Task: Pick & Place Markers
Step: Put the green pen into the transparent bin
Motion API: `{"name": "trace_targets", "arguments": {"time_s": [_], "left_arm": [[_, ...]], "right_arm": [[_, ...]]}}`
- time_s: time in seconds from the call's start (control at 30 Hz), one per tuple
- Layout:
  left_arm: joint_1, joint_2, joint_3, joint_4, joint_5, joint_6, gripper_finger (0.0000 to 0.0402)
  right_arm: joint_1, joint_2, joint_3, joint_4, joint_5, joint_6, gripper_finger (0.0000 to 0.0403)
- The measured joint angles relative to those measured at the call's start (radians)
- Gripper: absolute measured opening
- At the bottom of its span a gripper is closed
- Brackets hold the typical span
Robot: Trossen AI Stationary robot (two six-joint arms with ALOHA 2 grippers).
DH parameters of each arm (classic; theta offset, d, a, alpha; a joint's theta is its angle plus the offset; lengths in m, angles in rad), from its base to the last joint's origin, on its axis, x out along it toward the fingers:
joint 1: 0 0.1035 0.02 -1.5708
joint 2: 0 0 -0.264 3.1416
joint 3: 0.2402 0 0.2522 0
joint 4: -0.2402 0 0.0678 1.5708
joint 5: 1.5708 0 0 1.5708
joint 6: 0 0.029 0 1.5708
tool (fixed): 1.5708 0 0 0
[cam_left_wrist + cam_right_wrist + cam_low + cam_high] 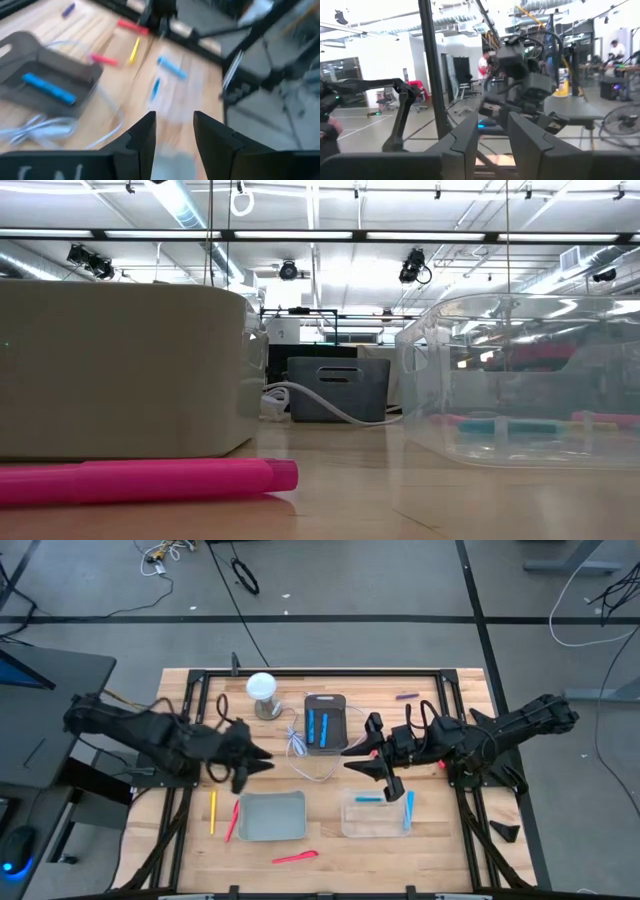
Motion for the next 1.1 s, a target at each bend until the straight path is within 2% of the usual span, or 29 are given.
{"name": "trace_targets", "arguments": {"time_s": [0.2, 0.43, 0.57, 0.73, 0.87, 1.1], "left_arm": [[0.123, -0.101, 0.0, -0.216, 0.137, 0.075, 0.0131], [0.267, -0.105, 0.0, -0.517, 0.326, 0.14, 0.0131], [0.325, -0.072, -0.001, -0.656, 0.337, 0.212, 0.0131], [0.366, -0.025, -0.001, -0.732, 0.375, 0.326, 0.0131], [0.375, 0.027, -0.001, -0.782, 0.393, 0.503, 0.0131], [0.375, 0.149, -0.001, -0.883, 0.277, 0.801, 0.0131]], "right_arm": [[0.0, 0.0, 0.0, 0.0, 0.001, -0.038, 0.0111], [0.0, 0.0, 0.0, -0.003, 0.034, -0.023, 0.0111], [0.0, 0.0, 0.0, -0.017, 0.072, -0.016, 0.0111], [0.0, 0.001, 0.0, -0.032, 0.104, -0.016, 0.0111], [-0.001, 0.001, 0.0, -0.04, 0.104, -0.016, 0.0111], [-0.001, 0.001, 0.0, -0.054, 0.104, -0.016, 0.0111]]}}
